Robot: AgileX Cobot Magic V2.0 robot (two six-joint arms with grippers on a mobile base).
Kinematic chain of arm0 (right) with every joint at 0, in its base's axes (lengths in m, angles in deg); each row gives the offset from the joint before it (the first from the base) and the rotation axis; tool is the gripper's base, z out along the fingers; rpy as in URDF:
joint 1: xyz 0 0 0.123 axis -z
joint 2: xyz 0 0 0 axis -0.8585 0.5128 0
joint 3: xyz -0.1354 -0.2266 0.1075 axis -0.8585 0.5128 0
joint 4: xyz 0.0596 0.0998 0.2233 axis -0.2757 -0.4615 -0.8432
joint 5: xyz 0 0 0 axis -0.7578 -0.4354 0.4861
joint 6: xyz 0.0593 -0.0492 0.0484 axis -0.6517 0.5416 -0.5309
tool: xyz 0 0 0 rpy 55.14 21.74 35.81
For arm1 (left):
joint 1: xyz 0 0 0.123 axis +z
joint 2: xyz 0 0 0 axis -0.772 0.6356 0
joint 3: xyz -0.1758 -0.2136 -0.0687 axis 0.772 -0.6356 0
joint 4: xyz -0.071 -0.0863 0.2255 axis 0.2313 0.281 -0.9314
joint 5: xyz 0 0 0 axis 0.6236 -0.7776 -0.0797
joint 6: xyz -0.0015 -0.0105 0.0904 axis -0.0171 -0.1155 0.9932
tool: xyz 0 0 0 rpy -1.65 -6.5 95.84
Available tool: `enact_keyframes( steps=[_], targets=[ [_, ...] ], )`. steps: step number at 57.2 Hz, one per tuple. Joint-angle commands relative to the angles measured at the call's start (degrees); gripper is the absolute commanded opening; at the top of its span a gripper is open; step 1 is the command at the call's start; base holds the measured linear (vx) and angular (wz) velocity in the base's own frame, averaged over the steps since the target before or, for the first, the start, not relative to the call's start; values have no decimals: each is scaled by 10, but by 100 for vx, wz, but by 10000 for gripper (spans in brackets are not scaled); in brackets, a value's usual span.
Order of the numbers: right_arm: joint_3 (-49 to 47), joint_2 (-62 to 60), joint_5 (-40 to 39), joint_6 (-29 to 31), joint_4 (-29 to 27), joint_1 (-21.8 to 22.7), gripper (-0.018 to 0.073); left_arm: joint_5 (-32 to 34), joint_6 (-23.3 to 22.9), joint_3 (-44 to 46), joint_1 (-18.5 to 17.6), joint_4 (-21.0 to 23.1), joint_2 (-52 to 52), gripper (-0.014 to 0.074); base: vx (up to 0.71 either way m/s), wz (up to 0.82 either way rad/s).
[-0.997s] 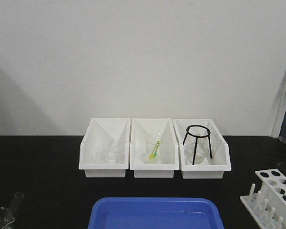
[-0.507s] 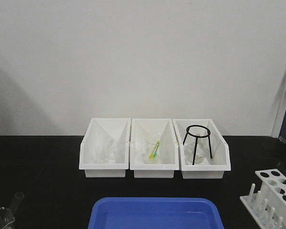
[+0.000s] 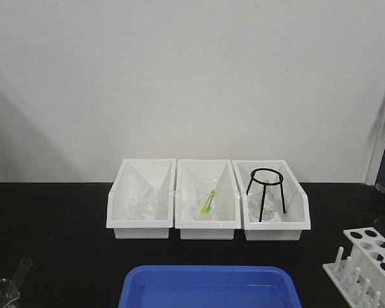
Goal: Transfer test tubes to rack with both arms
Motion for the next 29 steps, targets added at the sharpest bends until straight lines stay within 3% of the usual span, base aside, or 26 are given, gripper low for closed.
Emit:
enact_keyframes(
  steps=[1, 17, 23, 29],
  targets=[
    [-21, 0, -39, 3, 5, 4, 155, 22, 27, 20, 1, 0, 2, 237, 0, 0],
    [-21, 0, -13, 3, 5, 4, 564, 3, 73, 20, 1, 0, 4, 603, 0, 0],
    [-21, 0, -13, 3, 5, 4, 650, 20, 67, 20, 1, 3, 14, 648, 0, 0],
    [-21, 0, -13, 3, 5, 4, 680, 21, 39, 20, 1, 18, 28, 643, 0, 0]
  ],
)
